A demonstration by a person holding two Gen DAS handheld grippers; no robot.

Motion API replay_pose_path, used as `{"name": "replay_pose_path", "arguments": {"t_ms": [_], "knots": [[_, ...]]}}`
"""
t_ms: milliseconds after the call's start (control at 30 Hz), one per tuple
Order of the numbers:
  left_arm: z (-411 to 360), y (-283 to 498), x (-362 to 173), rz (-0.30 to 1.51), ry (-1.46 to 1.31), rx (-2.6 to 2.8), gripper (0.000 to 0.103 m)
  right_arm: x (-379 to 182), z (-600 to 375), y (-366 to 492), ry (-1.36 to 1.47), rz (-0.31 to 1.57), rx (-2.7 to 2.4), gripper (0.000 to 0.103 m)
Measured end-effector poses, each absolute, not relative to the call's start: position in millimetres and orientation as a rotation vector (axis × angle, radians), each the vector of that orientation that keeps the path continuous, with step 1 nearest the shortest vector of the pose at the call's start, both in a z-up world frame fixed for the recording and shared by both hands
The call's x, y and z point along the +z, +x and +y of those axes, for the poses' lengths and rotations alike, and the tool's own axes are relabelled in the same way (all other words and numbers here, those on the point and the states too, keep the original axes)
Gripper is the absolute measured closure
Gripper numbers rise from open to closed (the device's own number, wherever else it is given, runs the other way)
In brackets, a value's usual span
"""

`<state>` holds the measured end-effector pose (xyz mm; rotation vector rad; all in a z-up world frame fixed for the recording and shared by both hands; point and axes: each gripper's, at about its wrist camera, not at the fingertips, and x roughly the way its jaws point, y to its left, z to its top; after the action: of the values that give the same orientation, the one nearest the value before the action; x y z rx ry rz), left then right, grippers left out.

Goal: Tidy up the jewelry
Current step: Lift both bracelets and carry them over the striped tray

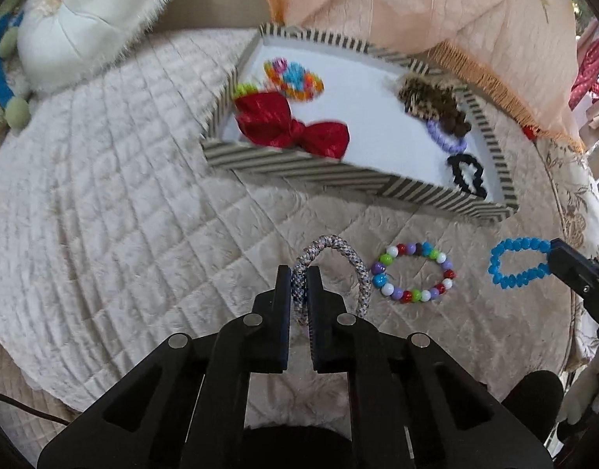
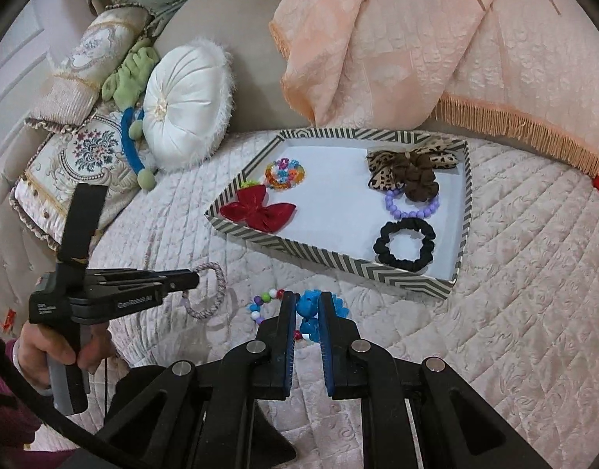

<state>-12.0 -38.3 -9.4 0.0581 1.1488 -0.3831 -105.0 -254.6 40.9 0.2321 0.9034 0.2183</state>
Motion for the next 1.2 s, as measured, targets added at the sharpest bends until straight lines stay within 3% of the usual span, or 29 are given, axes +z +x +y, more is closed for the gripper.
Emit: {"name": "replay_pose_path", "arguments": {"t_ms": [600, 1200], "knots": [[-36.4, -24.1, 42.9, 0.984, 0.113, -0.309, 0.097, 72.3, -253.4, -108.0, 0.199, 0.855, 0.219, 0.092], [-48.2, -7.1, 47.3, 0.963, 0.145, -0.287, 0.097, 72.9, -257.0, -88.4, 0.195, 0.861, 0.223, 0.092]]}}
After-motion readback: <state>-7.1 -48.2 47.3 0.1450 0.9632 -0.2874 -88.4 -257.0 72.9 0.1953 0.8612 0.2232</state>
